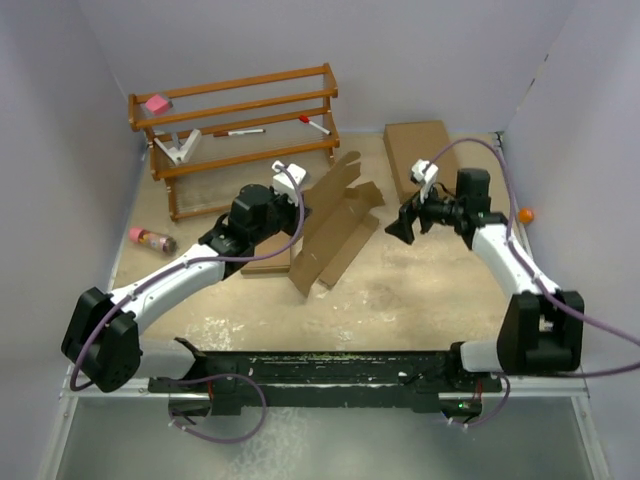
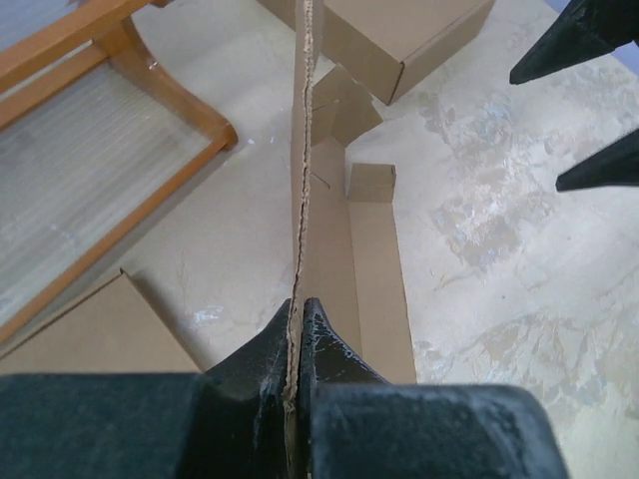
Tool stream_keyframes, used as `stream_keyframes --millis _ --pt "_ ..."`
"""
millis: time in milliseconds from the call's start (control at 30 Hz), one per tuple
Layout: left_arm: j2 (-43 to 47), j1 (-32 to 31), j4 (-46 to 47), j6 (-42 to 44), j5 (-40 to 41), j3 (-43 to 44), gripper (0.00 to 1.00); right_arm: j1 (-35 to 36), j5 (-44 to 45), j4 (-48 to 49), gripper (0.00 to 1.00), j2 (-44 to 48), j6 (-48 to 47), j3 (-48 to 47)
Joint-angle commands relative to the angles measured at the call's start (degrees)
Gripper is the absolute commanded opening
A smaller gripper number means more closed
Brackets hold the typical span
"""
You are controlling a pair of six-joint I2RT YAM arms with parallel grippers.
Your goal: Fold the paper box
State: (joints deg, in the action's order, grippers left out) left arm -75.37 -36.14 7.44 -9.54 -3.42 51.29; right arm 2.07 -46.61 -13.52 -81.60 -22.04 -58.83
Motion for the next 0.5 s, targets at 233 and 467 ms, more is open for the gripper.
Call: stream_keyframes --millis 233,467 --pt "0.56 -0.41 -2.26 14.81 -9.38 5.88 0.04 0.48 -2.02 27.77 0.89 -3.62 -1.43 6.90" --pt "1.33 -0.42 -2.35 16.26 -12.76 6.39 0.04 0.48 1.87 28.86 0.85 -7.18 -2.57 5.63"
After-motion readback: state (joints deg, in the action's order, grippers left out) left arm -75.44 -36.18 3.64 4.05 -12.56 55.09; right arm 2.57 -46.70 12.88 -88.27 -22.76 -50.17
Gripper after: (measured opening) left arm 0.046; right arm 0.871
